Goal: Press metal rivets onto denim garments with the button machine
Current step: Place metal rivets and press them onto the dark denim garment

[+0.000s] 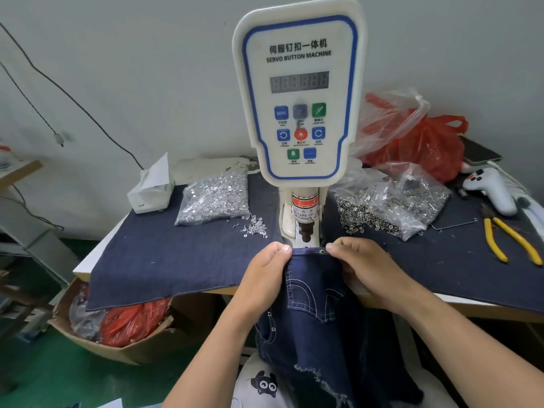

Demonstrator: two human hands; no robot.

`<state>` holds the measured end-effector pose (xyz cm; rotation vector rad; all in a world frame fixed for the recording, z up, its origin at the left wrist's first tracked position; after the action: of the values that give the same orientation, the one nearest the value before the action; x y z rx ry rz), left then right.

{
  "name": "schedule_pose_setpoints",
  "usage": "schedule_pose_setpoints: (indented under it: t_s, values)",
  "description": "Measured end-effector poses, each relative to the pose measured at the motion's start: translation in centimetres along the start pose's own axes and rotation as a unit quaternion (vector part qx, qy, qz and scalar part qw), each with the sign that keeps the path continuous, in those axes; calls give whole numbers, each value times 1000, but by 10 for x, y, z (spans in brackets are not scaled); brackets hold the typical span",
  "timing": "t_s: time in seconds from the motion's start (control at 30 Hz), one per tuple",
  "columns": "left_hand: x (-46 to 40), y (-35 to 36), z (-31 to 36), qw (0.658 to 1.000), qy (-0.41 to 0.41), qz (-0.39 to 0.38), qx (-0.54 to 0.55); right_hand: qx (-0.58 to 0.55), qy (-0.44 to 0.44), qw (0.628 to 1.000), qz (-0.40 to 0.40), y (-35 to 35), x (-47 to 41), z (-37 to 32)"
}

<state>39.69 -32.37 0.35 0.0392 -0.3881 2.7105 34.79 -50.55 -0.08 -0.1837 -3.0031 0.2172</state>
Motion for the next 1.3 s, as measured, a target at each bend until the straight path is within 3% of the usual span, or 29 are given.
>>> schedule_pose_setpoints:
  t_s: [0.47, 1.3]
  values:
    - [-10, 4, -2, 1000, 13, 17, -5, -156, 38, 987, 12, 1, -7, 14]
    - [-14, 6, -8, 1000, 14, 11, -7, -130, 75, 988, 29, 0, -5, 16]
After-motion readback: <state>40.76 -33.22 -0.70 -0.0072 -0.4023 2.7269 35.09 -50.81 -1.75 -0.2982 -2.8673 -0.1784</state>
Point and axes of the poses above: each hand's wrist, its own x-axis away from the middle knuckle, its own y-axis out of the palm, z = x × y, the point moved 8 cm from there along -x, towards the middle knuckle, and after that the axes turned 1 degree about x, right-handed, at the moved point
